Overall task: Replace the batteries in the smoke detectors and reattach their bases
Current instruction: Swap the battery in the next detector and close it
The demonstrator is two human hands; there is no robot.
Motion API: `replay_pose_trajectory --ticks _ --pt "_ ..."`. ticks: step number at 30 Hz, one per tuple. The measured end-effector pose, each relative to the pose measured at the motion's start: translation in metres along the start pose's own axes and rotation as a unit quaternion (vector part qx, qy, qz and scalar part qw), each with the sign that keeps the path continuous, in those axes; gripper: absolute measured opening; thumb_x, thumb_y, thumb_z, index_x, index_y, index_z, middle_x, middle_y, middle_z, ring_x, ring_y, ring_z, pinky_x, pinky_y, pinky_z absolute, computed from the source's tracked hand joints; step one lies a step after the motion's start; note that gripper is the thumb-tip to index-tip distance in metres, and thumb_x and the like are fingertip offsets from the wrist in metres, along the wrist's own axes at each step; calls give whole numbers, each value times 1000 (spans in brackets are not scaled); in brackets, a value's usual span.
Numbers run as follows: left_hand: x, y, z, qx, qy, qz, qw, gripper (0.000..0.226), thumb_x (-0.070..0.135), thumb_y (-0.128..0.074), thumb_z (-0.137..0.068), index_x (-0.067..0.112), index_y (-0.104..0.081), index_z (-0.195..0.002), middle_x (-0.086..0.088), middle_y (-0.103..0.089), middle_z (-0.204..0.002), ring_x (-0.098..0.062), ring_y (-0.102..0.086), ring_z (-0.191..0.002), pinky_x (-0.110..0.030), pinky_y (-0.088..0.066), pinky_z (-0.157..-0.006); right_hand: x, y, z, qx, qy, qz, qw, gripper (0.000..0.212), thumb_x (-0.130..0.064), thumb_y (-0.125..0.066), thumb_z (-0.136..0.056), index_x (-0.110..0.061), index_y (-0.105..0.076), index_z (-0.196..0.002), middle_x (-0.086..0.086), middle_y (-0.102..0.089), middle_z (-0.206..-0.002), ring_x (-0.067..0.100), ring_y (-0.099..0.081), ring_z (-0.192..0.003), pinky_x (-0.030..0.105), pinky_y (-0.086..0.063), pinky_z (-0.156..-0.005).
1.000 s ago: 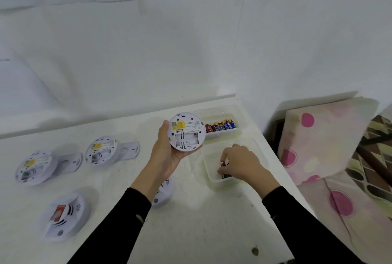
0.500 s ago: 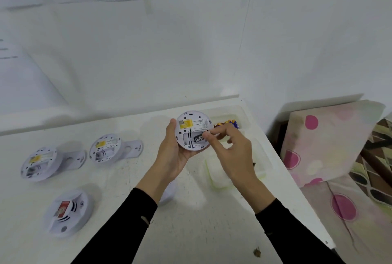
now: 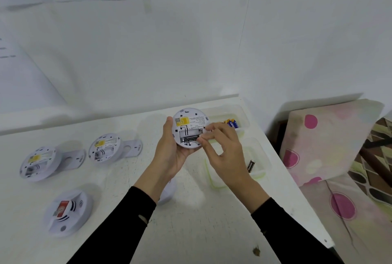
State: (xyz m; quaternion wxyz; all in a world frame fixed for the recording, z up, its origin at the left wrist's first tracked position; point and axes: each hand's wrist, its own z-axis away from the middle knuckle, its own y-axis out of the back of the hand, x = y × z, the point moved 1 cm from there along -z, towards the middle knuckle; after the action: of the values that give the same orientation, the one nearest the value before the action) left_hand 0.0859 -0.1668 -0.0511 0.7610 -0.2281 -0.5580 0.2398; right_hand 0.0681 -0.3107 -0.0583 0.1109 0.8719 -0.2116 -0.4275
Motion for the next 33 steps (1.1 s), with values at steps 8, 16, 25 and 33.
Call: replay_pose_trajectory --ticks 8,16,25,33 --pt "0 -1 -1 -7 11 -2 1000 55 49 -27 -105 10 -56 -132 -19 -69 -121 -34 -67 -112 -42 -61 -80 8 -2 1 -24 119 177 977 13 -20 -61 -90 -11 -69 -88 6 -63 -110 23 -57 -91 40 -45 -76" --pt "0 5 -7 1 7 9 1000 48 46 -34 -105 12 -55 -132 -19 -66 -128 -37 -63 -118 -55 -55 -92 36 34 -18 -62 -120 48 990 18 -20 -52 -96 -12 -65 -86 0 -59 -92 6 -52 -82 18 -40 -73" --pt "-4 5 -9 -7 28 24 999 54 47 -37 -103 11 -46 -143 -20 -61 -135 -40 -61 -121 -56 -55 -91 48 43 -16 -314 -242 323 859 31 -39 -63 -85 -11 -74 -85 5 -72 -83 22 -67 -78 27 -48 -65" --pt "-4 6 -8 -10 34 26 999 54 47 -36 -104 10 -47 -142 -21 -61 -134 -40 -61 -121 -55 -55 -92 48 37 -7 -362 -275 316 833 18 -33 -70 -82 -15 -70 -83 -3 -59 -82 15 -60 -83 27 -47 -70"
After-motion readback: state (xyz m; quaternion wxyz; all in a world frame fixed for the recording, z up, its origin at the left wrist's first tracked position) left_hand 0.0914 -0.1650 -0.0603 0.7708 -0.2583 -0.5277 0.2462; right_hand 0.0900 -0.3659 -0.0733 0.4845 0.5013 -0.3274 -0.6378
